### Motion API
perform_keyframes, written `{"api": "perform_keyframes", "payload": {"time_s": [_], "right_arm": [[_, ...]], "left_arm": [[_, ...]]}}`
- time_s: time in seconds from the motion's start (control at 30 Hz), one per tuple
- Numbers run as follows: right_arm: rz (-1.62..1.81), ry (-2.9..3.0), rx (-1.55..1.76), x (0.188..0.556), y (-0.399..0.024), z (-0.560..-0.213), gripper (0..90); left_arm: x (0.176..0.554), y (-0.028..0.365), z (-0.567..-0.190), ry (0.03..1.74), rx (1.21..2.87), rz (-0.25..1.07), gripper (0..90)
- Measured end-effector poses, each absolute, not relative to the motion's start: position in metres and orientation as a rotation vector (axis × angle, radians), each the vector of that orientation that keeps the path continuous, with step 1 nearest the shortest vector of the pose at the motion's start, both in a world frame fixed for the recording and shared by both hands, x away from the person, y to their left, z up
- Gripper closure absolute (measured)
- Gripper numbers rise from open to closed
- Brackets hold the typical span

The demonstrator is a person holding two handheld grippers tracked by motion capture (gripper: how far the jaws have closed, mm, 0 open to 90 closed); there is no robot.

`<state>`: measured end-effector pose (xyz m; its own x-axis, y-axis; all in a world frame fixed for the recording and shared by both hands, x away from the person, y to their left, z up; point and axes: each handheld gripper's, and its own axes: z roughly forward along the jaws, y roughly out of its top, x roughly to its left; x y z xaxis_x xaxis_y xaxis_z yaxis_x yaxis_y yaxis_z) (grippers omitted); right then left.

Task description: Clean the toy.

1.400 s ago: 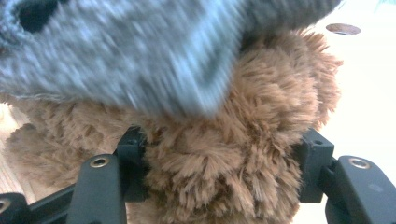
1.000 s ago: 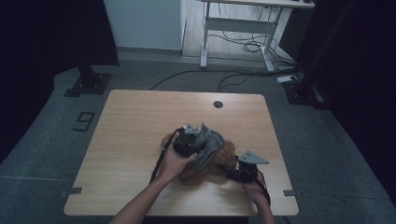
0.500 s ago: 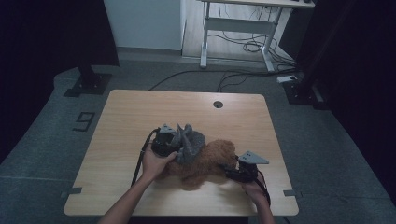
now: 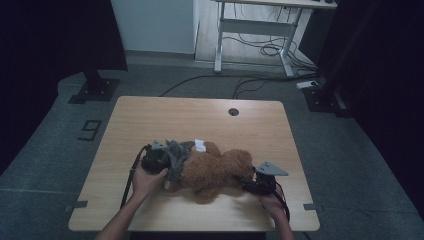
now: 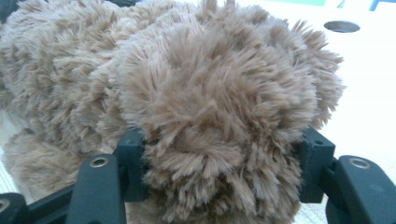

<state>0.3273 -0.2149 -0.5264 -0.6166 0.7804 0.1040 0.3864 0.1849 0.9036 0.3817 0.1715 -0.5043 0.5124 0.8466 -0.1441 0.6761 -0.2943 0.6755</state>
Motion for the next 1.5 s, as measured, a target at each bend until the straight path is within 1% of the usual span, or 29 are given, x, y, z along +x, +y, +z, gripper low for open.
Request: {"api": "perform_keyframes", "payload": {"time_s": [0.1, 0.27, 0.4, 0.5, 0.6, 0.7, 0.83, 0.9, 1.0, 1.13, 1.5], "right_arm": [[1.414, 2.087, 1.101, 0.328, -0.215, -0.527, 37.2], [1.415, 2.088, 1.103, 0.328, -0.216, -0.527, 37.2], [1.413, 2.085, 1.104, 0.328, -0.216, -0.527, 37.2], [1.413, 2.084, 1.103, 0.328, -0.216, -0.527, 37.2], [1.415, 2.086, 1.101, 0.328, -0.216, -0.527, 37.2], [1.418, 2.086, 1.101, 0.328, -0.216, -0.527, 37.2], [1.417, 2.087, 1.103, 0.327, -0.216, -0.527, 37.1], [1.418, 2.081, 1.102, 0.327, -0.216, -0.527, 37.1], [1.411, 2.084, 1.102, 0.327, -0.216, -0.528, 37.1], [1.416, 2.078, 1.103, 0.328, -0.215, -0.528, 37.0], [1.409, 2.079, 1.110, 0.327, -0.214, -0.527, 36.5]], "left_arm": [[0.381, 0.175, -0.497, 1.227, 2.028, 0.314, 79.6], [0.374, 0.154, -0.458, 1.107, 1.999, 0.379, 79.8], [0.369, 0.117, -0.423, 0.973, 1.978, 0.386, 79.9], [0.366, 0.084, -0.409, 0.889, 1.986, 0.346, 80.0], [0.362, 0.049, -0.404, 0.811, 1.997, 0.283, 79.9], [0.358, 0.015, -0.405, 0.749, 2.030, 0.264, 79.9], [0.360, -0.018, -0.425, 0.736, 2.119, 0.268, 79.8], [0.364, -0.020, -0.439, 0.761, 2.153, 0.269, 79.7], [0.367, -0.006, -0.448, 0.810, 2.128, 0.267, 79.9], [0.365, 0.019, -0.452, 0.868, 2.115, 0.290, 80.0], [0.354, 0.072, -0.454, 0.922, 2.050, 0.393, 80.1]]}}
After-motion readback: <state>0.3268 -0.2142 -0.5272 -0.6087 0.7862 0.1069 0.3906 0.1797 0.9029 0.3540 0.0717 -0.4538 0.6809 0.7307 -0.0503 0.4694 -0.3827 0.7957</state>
